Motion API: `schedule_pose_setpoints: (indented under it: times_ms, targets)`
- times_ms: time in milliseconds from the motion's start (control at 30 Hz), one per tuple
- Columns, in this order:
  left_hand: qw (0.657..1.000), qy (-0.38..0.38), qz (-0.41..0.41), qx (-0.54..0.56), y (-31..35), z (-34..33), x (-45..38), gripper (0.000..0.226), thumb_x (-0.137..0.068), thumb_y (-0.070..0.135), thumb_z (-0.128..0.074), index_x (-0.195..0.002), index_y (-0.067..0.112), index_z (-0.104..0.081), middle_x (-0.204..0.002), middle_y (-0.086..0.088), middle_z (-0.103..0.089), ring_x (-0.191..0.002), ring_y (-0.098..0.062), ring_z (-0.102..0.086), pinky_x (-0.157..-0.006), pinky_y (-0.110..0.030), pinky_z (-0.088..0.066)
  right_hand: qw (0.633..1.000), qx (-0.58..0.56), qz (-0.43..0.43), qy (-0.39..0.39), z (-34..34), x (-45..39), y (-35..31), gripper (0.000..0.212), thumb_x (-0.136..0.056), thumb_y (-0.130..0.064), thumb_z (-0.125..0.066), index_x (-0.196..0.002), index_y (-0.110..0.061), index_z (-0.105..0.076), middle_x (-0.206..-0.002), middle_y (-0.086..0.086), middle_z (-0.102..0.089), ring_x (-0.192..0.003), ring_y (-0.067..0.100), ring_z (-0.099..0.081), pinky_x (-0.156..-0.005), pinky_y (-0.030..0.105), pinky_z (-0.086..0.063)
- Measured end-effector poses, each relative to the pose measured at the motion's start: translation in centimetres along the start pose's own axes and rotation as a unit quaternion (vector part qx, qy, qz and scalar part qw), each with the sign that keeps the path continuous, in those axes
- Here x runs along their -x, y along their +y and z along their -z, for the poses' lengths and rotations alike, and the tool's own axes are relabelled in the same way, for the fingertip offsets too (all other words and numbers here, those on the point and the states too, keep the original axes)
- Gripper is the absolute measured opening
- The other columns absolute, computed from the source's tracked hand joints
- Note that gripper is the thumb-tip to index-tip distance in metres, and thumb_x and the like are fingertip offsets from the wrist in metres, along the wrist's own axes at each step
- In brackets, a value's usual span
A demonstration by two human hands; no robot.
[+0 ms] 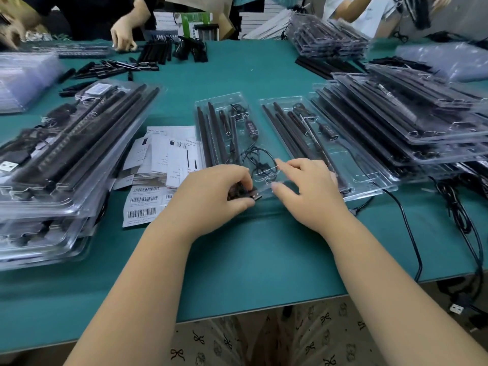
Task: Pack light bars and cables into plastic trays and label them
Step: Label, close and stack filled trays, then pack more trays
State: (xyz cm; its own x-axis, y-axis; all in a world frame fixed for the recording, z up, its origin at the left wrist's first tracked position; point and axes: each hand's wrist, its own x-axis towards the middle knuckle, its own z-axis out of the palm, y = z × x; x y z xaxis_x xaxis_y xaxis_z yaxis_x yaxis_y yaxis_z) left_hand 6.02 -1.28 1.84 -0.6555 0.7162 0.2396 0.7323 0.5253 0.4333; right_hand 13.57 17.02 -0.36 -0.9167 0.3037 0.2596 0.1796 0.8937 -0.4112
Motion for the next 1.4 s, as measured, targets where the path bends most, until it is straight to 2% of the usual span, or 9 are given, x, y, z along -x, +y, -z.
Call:
schedule_pose_setpoints:
  times_ms: [200,367,600,733,900,1033,1167,1267,1400]
  targets:
    - [0.999,0.01,-0.03,-0.017,0.7,-0.6,-0.1,0.012,-0.09,0.032,-0.055,-0.082,0.031,-0.045,-0.098,0.013,-0.056,-0.09,-0.013,-0.054,-0.067,-0.027,-0.034,0.996,0.075,-0.017,-0.054,0.2,0.4,-1.2,0.121,-0.045,-0.094,-0.015,-0.143,-0.025,-0.033,-0.142,-0.005,-0.036,-0.134,0.016,-0.021,-0.114,0.042,-0.009]
    - [1.0,-0.002,-0.008,-0.022,0.9,-0.3,0.0,0.012,-0.091,0.033,-0.052,-0.083,0.031,-0.043,-0.111,0.012,-0.051,-0.083,-0.02,-0.054,-0.073,-0.034,-0.042,0.998,0.009,-0.049,-0.038,0.4,-0.1,-1.5,0.116,-0.034,-0.094,-0.029,-0.131,-0.032,-0.048,-0.137,-0.009,-0.041,-0.132,0.016,-0.028,-0.115,0.043,-0.011]
    - [0.999,-0.012,0.011,-0.043,1.0,-0.1,0.0,0.013,-0.089,0.034,-0.055,-0.08,0.029,-0.047,-0.109,0.013,-0.047,-0.082,-0.019,-0.052,-0.072,-0.032,-0.041,0.998,0.022,-0.044,-0.033,0.1,-0.2,-1.3,0.093,-0.053,-0.086,-0.051,-0.13,-0.034,-0.053,-0.135,-0.011,-0.045,-0.131,0.014,-0.028,-0.114,0.046,-0.01]
    - [0.999,-0.014,0.015,-0.05,1.0,-0.1,0.0,0.012,-0.09,0.034,-0.056,-0.08,0.031,-0.049,-0.108,0.015,-0.046,-0.082,-0.019,-0.053,-0.073,-0.033,-0.041,0.998,-0.022,-0.06,0.013,-0.5,-0.5,-1.1,0.054,-0.071,-0.065,-0.064,-0.116,-0.034,-0.065,-0.131,-0.013,-0.051,-0.128,0.011,-0.034,-0.114,0.043,-0.008]
    - [0.999,-0.002,0.009,-0.04,1.0,-0.1,0.0,0.013,-0.086,0.034,-0.058,-0.077,0.034,-0.048,-0.103,0.015,-0.049,-0.081,-0.017,-0.054,-0.073,-0.033,-0.045,0.998,-0.025,-0.057,0.029,-0.8,-0.4,-0.8,0.048,-0.07,-0.068,-0.064,-0.104,-0.036,-0.071,-0.123,-0.012,-0.056,-0.123,0.011,-0.04,-0.112,0.044,-0.013]
    - [0.999,0.008,0.008,-0.032,0.4,-0.4,-0.2,0.024,-0.081,0.033,-0.064,-0.104,0.029,-0.058,-0.118,0.011,-0.049,-0.097,-0.013,-0.053,-0.081,-0.03,-0.046,0.995,-0.052,-0.069,0.046,-0.8,-0.5,-0.9,0.041,-0.076,-0.062,-0.061,-0.104,-0.035,-0.071,-0.124,-0.012,-0.058,-0.122,0.012,-0.04,-0.112,0.043,-0.013]
    - [1.0,0.012,0.014,0.025,-0.2,-0.1,-0.3,0.053,-0.082,0.034,-0.066,-0.132,0.026,-0.048,-0.123,0.009,-0.058,-0.113,-0.01,-0.052,-0.088,-0.022,-0.038,0.998,0.03,-0.052,-0.022,-0.9,-0.1,-1.1,0.064,-0.082,-0.069,-0.039,-0.136,-0.035,-0.046,-0.141,-0.009,-0.043,-0.132,0.016,-0.027,-0.114,0.046,-0.001]
    - [0.994,0.014,0.036,0.102,-0.3,0.4,-0.1,0.058,-0.077,0.031,-0.073,-0.127,0.035,-0.045,-0.111,0.013,-0.059,-0.107,-0.01,-0.056,-0.092,-0.029,-0.045,0.992,0.097,-0.035,-0.072,-1.0,0.0,-1.4,0.097,-0.066,-0.084,-0.017,-0.148,-0.031,-0.021,-0.147,-0.007,-0.031,-0.137,0.017,-0.017,-0.111,0.056,0.005]
    - [0.99,0.017,0.049,0.133,-0.3,0.7,0.1,0.052,-0.076,0.026,-0.073,-0.116,0.039,-0.043,-0.102,0.022,-0.057,-0.104,-0.008,-0.056,-0.092,-0.032,-0.046,0.991,0.093,-0.043,-0.088,-1.0,-0.4,-1.9,0.104,-0.058,-0.09,-0.018,-0.148,-0.037,-0.015,-0.149,-0.006,-0.031,-0.139,0.02,-0.016,-0.107,0.064,0.007]
